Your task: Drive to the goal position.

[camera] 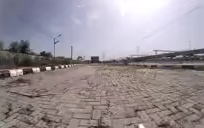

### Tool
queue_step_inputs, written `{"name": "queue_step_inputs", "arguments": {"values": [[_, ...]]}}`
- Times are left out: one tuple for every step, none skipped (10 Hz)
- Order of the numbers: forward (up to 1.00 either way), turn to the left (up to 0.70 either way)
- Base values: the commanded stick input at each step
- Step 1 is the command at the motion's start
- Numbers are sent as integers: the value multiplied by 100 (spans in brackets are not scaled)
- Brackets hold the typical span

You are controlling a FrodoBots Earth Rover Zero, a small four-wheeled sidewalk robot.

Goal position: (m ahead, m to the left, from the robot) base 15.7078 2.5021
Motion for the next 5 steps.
{"name": "queue_step_inputs", "arguments": {"values": [[100,25],[100,25],[100,24],[100,21],[100,0]]}}
